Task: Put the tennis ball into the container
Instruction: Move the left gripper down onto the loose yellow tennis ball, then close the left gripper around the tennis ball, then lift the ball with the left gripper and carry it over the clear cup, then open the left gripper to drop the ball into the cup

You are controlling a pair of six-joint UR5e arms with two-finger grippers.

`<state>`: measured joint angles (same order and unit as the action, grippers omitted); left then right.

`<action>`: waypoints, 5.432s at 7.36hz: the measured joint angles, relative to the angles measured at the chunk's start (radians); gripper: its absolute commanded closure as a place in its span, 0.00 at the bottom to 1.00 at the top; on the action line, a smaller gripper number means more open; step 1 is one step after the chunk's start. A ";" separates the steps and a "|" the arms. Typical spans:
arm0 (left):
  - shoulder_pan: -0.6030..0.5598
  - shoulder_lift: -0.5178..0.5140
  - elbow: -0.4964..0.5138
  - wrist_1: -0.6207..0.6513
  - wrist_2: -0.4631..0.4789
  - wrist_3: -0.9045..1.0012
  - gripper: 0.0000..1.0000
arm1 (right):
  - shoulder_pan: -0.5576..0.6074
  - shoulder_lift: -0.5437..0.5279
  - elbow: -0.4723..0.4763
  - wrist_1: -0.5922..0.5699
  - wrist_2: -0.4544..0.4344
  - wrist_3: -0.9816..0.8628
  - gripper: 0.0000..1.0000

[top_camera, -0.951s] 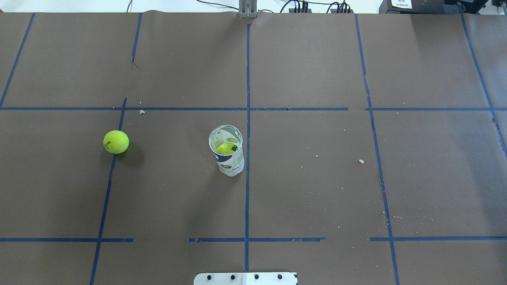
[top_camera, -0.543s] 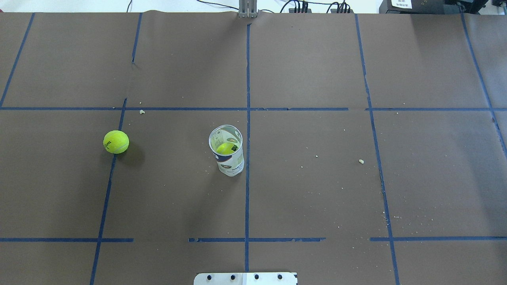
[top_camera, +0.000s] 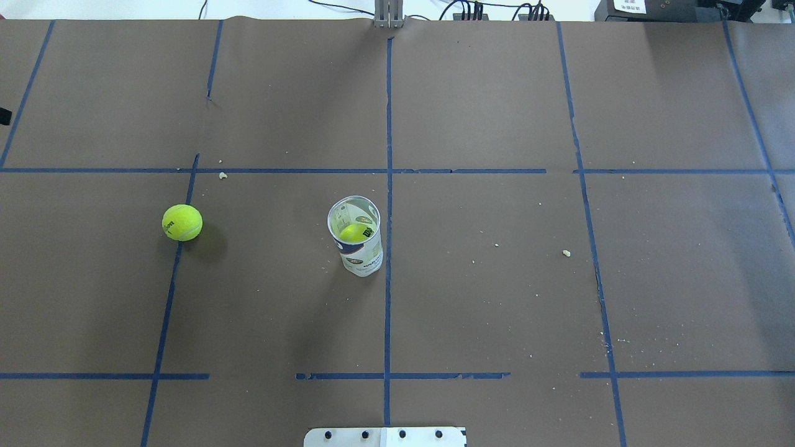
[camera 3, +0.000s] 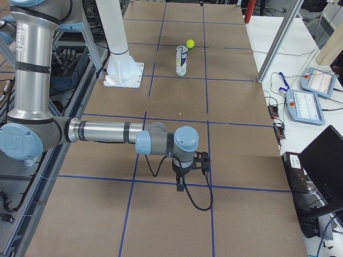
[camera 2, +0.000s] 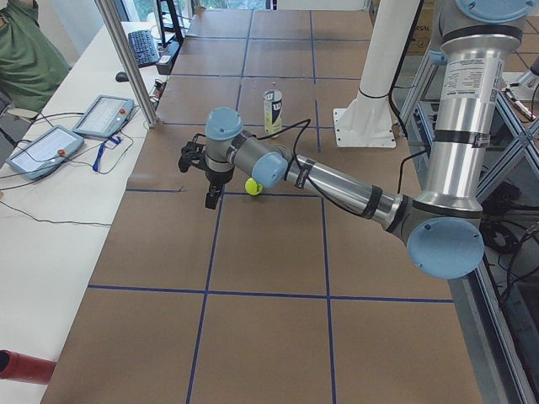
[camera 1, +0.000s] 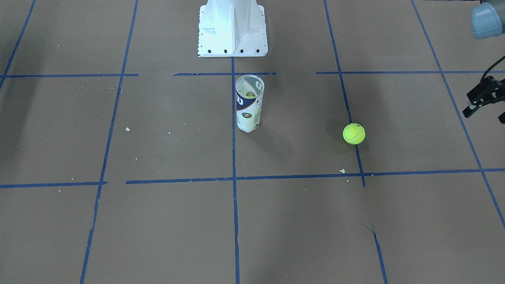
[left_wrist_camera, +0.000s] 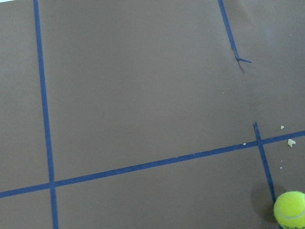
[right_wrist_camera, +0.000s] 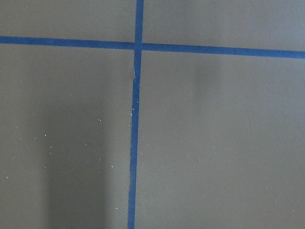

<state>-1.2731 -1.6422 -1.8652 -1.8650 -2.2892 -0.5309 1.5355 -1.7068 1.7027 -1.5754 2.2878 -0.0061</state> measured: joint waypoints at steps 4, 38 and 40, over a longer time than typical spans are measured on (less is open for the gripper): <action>0.361 0.015 -0.039 -0.143 0.264 -0.486 0.00 | 0.000 0.001 0.000 0.000 -0.001 0.000 0.00; 0.669 -0.807 -0.039 0.699 0.321 -1.065 0.00 | 0.000 0.000 0.000 0.000 0.000 0.000 0.00; 0.670 -0.809 -0.038 0.699 0.321 -1.067 0.00 | 0.000 -0.001 0.000 0.000 -0.001 0.000 0.00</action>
<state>-0.6029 -2.4507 -1.9033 -1.1655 -1.9684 -1.5983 1.5355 -1.7073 1.7027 -1.5754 2.2873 -0.0061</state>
